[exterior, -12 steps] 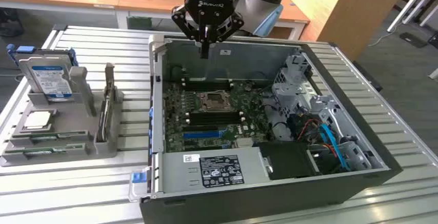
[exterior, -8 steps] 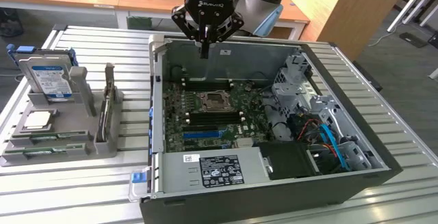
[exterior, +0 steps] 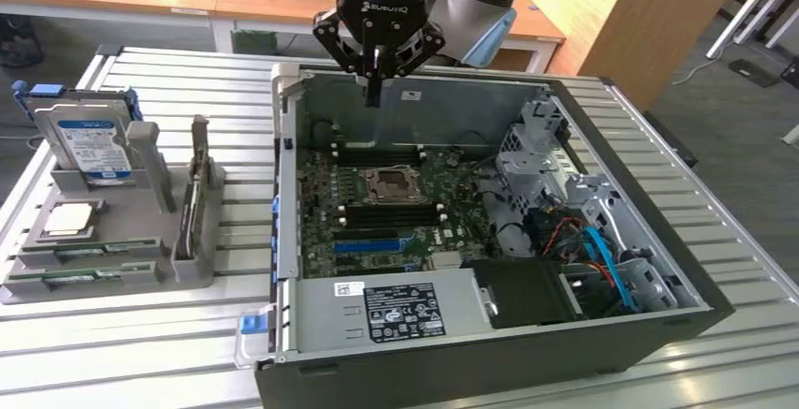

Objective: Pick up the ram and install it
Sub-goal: 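Reach for the ram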

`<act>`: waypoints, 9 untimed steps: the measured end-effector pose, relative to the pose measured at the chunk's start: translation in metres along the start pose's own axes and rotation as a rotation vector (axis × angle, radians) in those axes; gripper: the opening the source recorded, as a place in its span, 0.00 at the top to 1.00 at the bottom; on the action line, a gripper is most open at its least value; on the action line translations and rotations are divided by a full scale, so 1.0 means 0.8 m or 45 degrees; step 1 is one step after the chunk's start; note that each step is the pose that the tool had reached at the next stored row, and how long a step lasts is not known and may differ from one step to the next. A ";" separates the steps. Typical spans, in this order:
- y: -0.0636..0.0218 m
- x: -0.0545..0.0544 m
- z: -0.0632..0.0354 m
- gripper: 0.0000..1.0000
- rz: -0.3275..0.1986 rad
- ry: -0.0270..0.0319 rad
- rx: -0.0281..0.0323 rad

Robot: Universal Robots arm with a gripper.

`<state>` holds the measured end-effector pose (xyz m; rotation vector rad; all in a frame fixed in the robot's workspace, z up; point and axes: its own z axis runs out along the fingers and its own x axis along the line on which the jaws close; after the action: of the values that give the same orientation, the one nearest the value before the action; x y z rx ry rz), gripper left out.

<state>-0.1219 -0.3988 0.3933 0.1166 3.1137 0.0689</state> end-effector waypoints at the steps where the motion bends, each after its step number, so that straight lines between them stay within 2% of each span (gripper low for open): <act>1: 0.000 0.000 0.000 0.89 0.000 -0.0001 0.0000; 9: -0.001 0.017 0.000 0.89 0.000 0.0000 0.0001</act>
<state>-0.1355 -0.3989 0.3932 0.1166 3.1137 0.0687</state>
